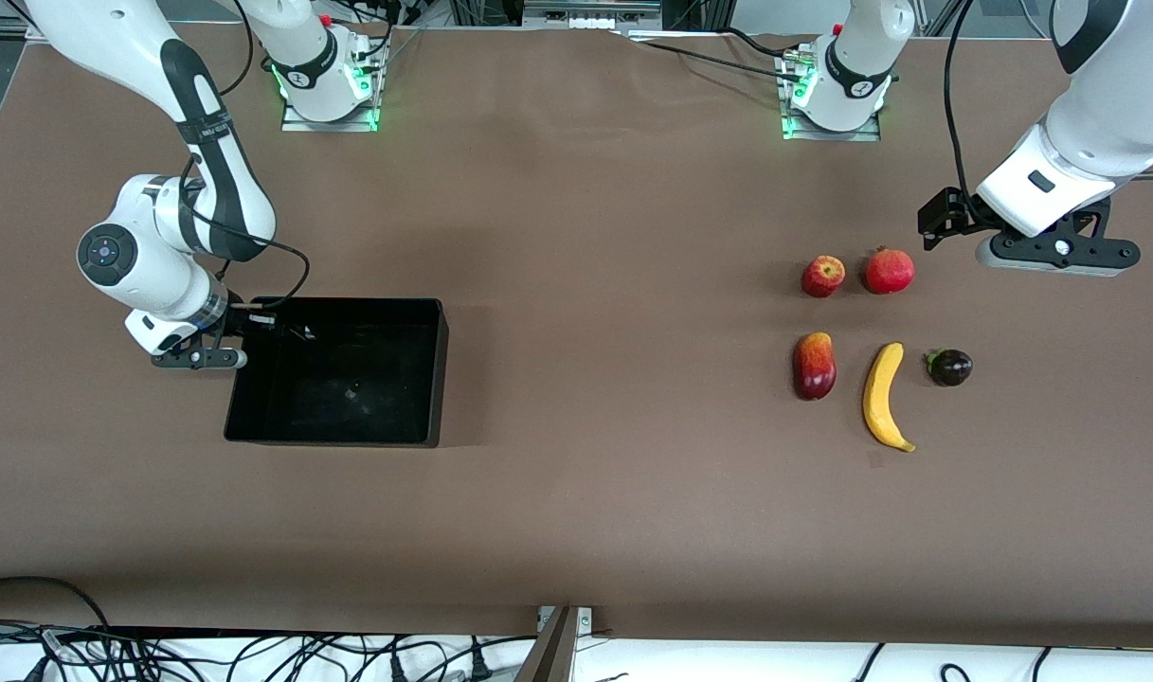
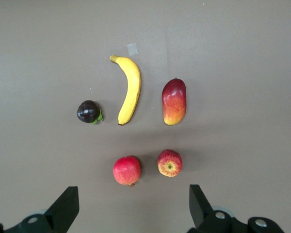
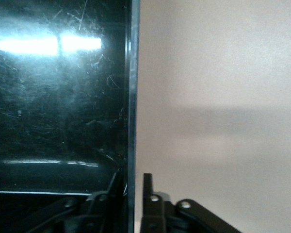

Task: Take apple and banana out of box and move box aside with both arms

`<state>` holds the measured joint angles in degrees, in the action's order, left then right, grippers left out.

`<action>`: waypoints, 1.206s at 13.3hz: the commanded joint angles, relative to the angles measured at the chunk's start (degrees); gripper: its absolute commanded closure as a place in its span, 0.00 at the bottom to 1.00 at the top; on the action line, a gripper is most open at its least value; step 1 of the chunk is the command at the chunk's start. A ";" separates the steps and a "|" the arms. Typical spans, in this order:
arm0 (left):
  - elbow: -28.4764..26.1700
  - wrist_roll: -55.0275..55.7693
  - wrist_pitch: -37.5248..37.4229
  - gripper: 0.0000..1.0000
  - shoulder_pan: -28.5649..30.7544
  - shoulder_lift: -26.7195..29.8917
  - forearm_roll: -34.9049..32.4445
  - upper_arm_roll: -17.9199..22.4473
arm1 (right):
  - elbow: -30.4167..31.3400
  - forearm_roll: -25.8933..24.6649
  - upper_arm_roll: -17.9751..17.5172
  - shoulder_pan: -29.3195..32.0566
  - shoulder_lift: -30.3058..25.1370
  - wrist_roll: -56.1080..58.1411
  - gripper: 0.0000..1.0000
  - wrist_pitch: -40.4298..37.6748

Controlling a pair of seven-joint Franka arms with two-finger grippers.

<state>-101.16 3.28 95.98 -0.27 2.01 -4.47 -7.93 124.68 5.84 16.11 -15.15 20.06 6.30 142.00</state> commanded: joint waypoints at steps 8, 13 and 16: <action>0.79 3.04 -1.41 0.00 -0.78 0.45 0.69 -0.85 | -23.07 -0.22 -1.78 -0.85 -9.23 2.76 0.00 -29.37; 0.79 5.95 -2.29 0.00 -0.70 0.53 0.60 -2.44 | -23.69 -1.18 -2.39 -1.03 -15.58 3.01 0.00 -36.62; 0.88 5.95 -2.55 0.00 -0.70 0.53 0.60 -2.44 | -24.40 -1.36 -2.48 -1.90 -15.58 3.01 0.00 -36.71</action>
<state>-101.05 8.67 94.79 -0.84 2.02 -4.43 -10.47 100.45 5.37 13.82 -16.30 4.67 8.98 106.01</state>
